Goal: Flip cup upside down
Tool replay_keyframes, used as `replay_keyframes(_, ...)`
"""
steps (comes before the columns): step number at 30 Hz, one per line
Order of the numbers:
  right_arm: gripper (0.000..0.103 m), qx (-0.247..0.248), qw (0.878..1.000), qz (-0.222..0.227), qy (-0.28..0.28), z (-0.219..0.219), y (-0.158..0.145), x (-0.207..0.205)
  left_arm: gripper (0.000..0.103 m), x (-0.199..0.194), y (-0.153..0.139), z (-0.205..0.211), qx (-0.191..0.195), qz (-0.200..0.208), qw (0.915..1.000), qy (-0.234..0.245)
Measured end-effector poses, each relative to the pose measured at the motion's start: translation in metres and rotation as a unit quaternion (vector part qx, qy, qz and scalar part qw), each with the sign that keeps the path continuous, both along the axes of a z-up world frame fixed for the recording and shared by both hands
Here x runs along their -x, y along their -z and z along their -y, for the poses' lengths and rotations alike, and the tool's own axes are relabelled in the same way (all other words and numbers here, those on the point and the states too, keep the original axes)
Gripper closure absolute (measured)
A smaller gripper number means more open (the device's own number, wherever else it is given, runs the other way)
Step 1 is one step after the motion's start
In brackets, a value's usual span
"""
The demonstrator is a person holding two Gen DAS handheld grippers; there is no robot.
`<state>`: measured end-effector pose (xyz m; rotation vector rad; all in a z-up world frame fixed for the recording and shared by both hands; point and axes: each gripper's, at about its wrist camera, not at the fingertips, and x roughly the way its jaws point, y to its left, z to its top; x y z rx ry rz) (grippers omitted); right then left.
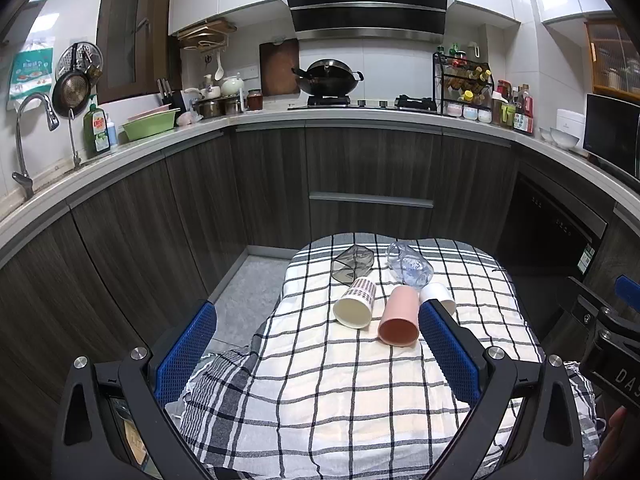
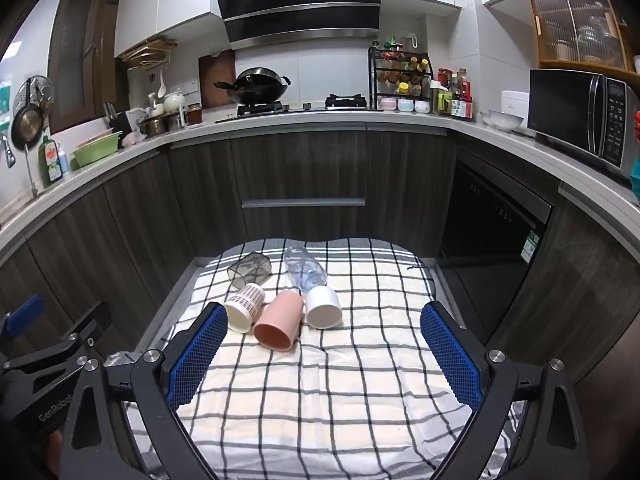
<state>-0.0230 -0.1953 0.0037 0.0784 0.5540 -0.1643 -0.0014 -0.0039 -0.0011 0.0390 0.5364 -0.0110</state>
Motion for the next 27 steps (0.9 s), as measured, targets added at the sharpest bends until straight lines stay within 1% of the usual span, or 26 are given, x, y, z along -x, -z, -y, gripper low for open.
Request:
replay_keyframes(9,0.006,0.0,1.0,0.0,0.0,0.001,0.0,0.0,0.0,0.002,-0.002,-0.001,0.001,-0.002,1.0,0.001)
replay_keyframes(14,0.006,-0.001,1.0,0.0,0.0,0.001,0.001,0.0,0.0,0.002,0.007,0.003,0.0,-0.002,1.0,0.003)
replay_keyframes(27,0.006,-0.001,1.0,0.0,0.0,0.002,0.002,0.0,0.0,0.003,0.009,0.003,0.001,-0.005,1.0,0.003)
